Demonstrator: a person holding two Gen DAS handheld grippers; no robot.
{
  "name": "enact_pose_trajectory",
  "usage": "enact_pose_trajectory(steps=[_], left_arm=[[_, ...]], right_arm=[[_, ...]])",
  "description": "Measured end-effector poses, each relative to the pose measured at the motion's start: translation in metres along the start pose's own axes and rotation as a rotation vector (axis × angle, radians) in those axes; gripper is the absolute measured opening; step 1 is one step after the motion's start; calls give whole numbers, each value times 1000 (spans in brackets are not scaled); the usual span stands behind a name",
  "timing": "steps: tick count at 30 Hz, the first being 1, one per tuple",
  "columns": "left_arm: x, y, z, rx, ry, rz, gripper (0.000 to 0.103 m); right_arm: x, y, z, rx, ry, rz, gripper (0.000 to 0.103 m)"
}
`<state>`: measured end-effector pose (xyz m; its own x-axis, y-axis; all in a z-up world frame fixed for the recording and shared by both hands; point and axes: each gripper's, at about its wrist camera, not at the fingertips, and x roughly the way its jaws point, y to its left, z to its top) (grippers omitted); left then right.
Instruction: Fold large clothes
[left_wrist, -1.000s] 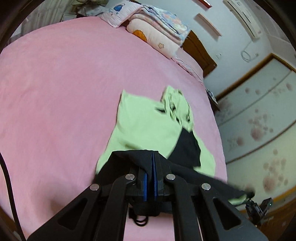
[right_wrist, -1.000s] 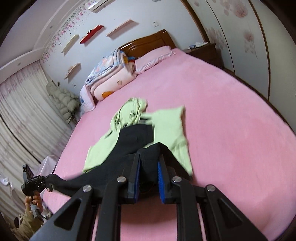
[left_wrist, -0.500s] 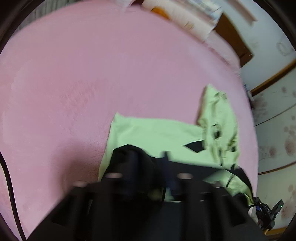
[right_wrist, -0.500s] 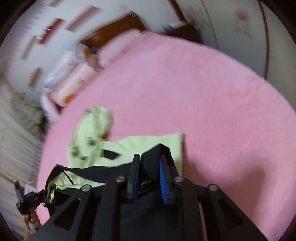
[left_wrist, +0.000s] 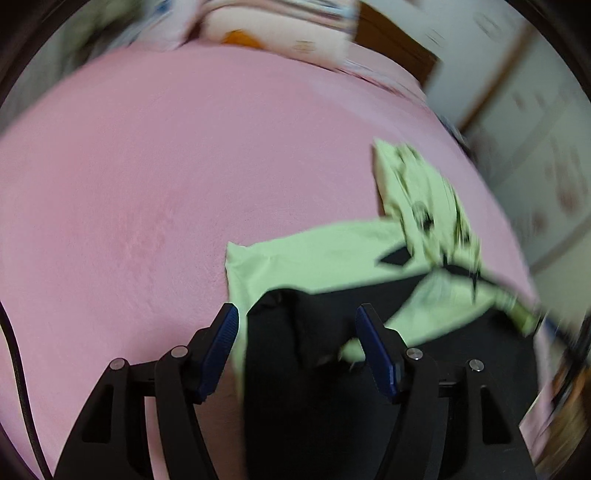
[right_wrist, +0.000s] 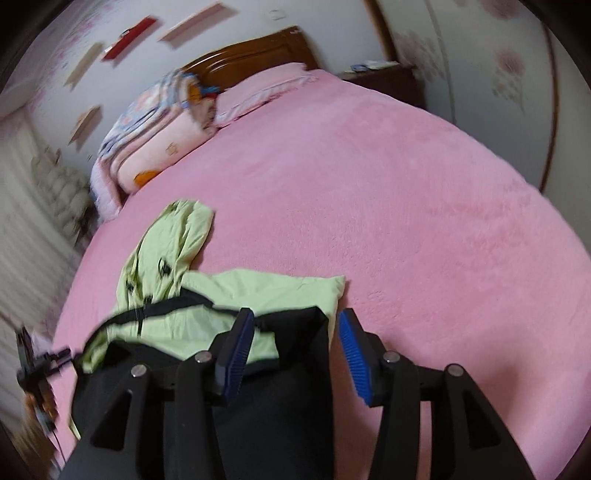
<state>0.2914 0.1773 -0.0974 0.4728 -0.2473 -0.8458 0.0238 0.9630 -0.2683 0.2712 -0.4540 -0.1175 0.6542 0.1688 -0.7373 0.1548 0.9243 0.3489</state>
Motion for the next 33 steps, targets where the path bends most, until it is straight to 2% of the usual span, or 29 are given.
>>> enact_pose_trajectory(steps=[1, 7, 11, 14, 17, 22, 29, 33], left_arm=[[-2, -5, -5, 67, 3, 18, 65], [-14, -16, -26, 269, 44, 25, 65], [5, -37, -33, 399, 51, 146, 65], [24, -47, -30, 455, 40, 234, 65], [44, -54, -21, 489, 30, 327, 66], [63, -54, 7, 420, 14, 372, 66], [82, -42, 35, 293, 54, 260, 66], [88, -29, 44, 203, 74, 178, 64]], right_arm=[[-1, 3, -4, -46, 10, 1, 48], [-7, 29, -31, -318, 52, -61, 48], [-2, 50, -53, -515, 74, -127, 48], [17, 56, -61, -588, 110, -187, 48], [35, 52, -54, -565, 118, -227, 48], [54, 41, -25, -433, 93, -234, 48], [74, 20, 11, -271, 105, -157, 48], [88, 11, 22, -195, 154, -104, 48]])
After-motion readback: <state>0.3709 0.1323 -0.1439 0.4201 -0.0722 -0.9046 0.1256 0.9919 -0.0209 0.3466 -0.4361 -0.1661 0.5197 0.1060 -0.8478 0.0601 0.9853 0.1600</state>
